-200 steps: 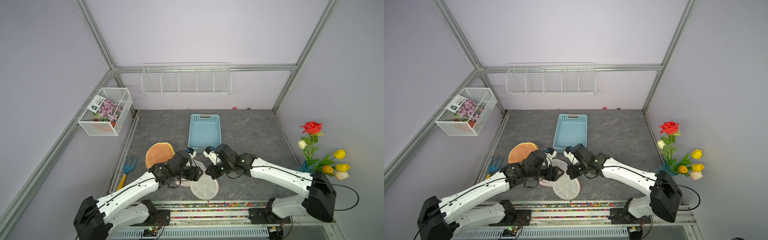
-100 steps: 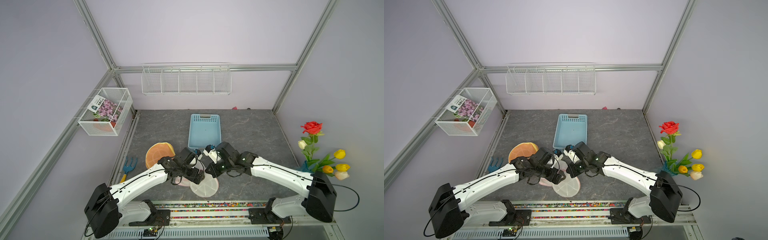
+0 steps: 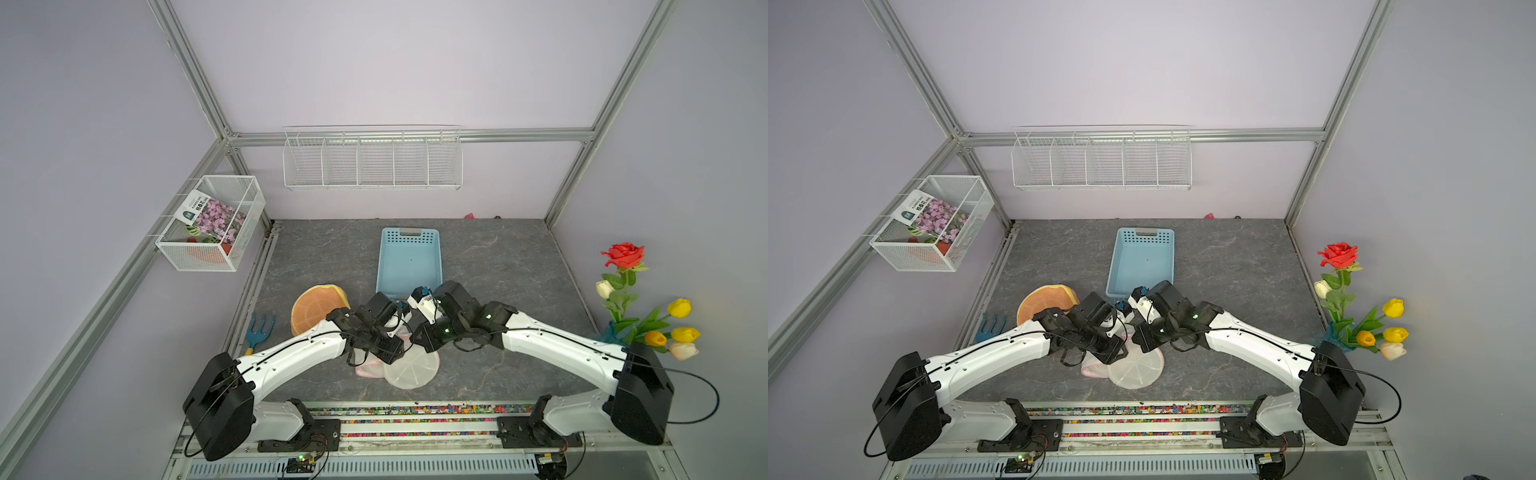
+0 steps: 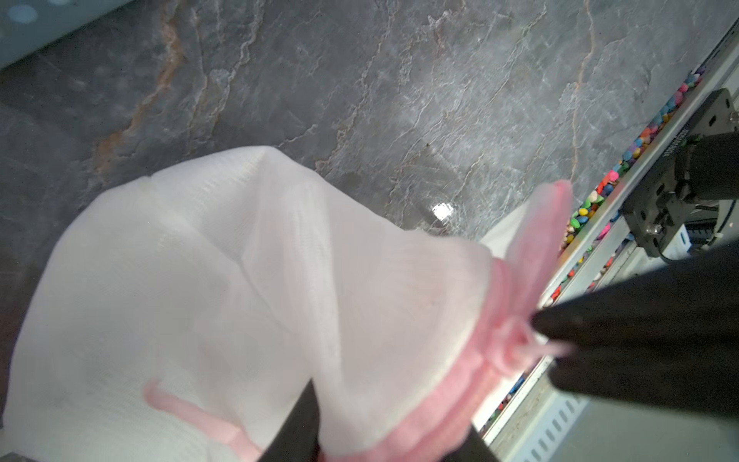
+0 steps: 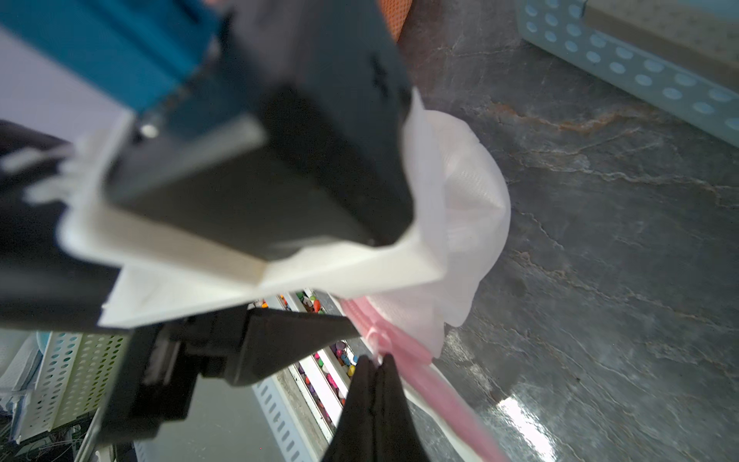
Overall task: Turn the laundry bag inside out
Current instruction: Zip the zipper on the laundry bag.
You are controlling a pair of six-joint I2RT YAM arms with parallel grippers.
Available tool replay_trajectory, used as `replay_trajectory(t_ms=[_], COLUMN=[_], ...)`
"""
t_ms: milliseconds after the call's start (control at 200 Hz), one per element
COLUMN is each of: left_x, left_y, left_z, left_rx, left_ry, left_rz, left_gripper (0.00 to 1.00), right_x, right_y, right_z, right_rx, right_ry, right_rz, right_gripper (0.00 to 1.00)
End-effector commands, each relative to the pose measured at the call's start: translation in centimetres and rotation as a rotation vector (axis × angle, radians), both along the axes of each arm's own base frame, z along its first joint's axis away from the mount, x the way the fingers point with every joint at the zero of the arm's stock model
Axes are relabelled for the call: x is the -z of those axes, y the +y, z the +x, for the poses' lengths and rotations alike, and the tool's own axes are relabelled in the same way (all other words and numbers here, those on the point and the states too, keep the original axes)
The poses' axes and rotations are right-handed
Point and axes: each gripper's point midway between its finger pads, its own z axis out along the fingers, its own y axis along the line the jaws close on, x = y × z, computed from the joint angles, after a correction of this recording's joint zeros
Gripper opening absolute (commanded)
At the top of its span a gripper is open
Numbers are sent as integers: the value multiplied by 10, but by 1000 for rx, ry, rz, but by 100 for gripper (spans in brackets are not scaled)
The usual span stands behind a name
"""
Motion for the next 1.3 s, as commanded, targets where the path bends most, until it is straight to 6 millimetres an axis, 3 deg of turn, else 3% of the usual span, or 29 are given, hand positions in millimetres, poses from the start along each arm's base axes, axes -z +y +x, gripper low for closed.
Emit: replay_trajectory(t_ms=[0,90,195,395,710,870,1115,1200,1295], left_x=[-18,-23,-29,-48,-103,-87,-62,-57,-55], left_y=[-9,-8,-8,-4,0,2,-19,-24,-24], left_z=[2,2,2,5,1,-10,-49,-50,-45], left_rx=[14,4,-11,-80,-183,-159,52,68,70], left_ry=[-20,-26,-33,-65,-159,-91,187,228,215], left_rz=[-49,-58,-74,-131,-406,-364,-295,-267,-234], left_gripper=[37,28,0,0,0,0,0,0,0], right_x=[6,12,22,38,72,71,51,36,33], right_y=[-3,-13,-30,-62,-99,-105,-104,-94,-102], right_z=[5,8,12,16,19,24,35,37,39], right_rx=[37,81,145,272,438,468,439,389,392], right_ry=[10,21,43,62,105,96,45,28,17], right_rz=[-4,-23,-47,-75,-124,-118,-137,-98,-147], right_gripper=[0,0,0,0,0,0,0,0,0])
